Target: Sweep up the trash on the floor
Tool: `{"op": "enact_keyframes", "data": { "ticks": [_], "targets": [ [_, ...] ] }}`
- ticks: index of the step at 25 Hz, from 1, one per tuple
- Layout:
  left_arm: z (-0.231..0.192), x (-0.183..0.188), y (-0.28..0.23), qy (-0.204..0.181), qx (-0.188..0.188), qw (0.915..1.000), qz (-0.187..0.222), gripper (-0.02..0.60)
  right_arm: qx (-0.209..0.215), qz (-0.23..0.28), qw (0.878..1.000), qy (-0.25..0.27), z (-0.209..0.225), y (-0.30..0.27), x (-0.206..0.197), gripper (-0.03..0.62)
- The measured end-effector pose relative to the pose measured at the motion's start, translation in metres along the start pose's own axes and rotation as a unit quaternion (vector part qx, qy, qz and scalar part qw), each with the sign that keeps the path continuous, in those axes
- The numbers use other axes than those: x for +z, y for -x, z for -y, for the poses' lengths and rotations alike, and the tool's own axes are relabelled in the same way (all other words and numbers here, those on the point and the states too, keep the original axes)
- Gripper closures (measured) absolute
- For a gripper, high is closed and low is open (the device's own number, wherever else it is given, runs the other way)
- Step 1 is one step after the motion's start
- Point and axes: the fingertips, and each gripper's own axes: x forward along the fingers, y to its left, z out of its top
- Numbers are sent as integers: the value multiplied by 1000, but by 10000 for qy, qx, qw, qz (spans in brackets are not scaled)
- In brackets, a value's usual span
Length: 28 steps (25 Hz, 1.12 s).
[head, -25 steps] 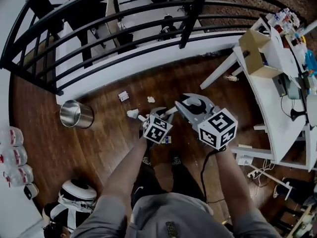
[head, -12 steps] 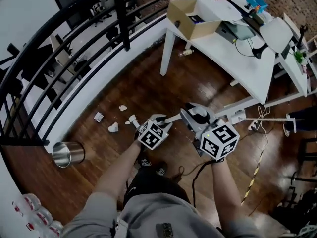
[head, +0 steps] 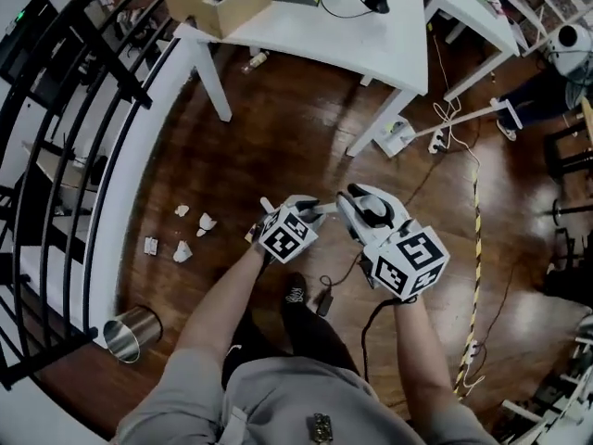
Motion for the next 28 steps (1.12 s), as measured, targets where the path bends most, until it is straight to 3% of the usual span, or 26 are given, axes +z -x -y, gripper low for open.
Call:
{"op": "enact_keyframes", "data": {
  "ticks": [6,12,18,28],
  "targets": [
    [20,-36,-33,-77,-750,9970,-167,459,-628,-192,9968,-455,17,-1,-44,503],
    [27,-64,-6,-451,-1180,9915,-307,459,-990,-141,9904,-959,-8,-3,-60,503],
    [-4,-102,33,-528,-1115,9907,-574,459,-880,-116,9887,-1208,-45,-39,-68,502],
    [-80,-151,116,-274,-633,9957,-618,460,-245,-130,9954,-916,-126,-133,-47,502]
  ]
}}
